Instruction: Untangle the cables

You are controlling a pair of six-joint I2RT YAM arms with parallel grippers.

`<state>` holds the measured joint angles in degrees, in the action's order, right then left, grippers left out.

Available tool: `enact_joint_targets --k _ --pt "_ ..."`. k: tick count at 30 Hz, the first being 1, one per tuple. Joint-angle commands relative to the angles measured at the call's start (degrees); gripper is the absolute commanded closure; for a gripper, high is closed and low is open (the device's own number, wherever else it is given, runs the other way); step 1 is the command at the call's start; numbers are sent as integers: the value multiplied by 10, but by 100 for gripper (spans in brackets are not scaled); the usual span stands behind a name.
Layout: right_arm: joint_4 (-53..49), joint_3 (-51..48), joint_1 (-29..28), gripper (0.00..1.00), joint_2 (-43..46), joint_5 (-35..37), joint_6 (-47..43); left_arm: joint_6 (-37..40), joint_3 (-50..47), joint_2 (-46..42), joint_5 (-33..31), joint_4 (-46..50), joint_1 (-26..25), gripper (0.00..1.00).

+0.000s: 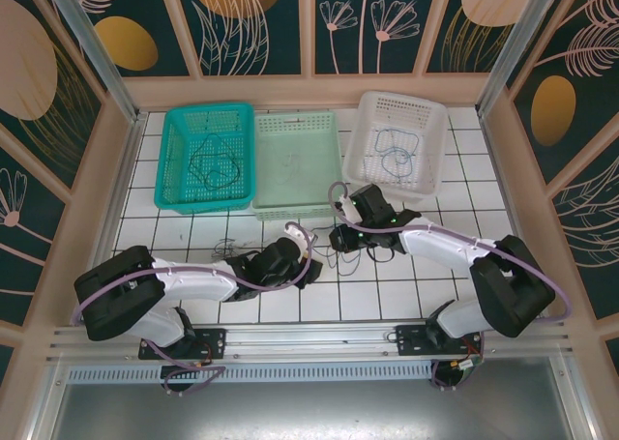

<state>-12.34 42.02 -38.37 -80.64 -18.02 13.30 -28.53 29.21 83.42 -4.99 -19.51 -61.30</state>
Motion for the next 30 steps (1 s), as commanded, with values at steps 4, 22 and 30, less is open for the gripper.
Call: enact_joint_targets --k 4,22,30 --pt "11 3 -4 100 61 9 22 21 33 34 47 -17 -4 54" --pt "-15 25 -4 100 125 26 40 46 112 141 111 -51 -22 60" --pt "-64 70 14 100 191 75 40 33 90 152 78 -45 -22 96"
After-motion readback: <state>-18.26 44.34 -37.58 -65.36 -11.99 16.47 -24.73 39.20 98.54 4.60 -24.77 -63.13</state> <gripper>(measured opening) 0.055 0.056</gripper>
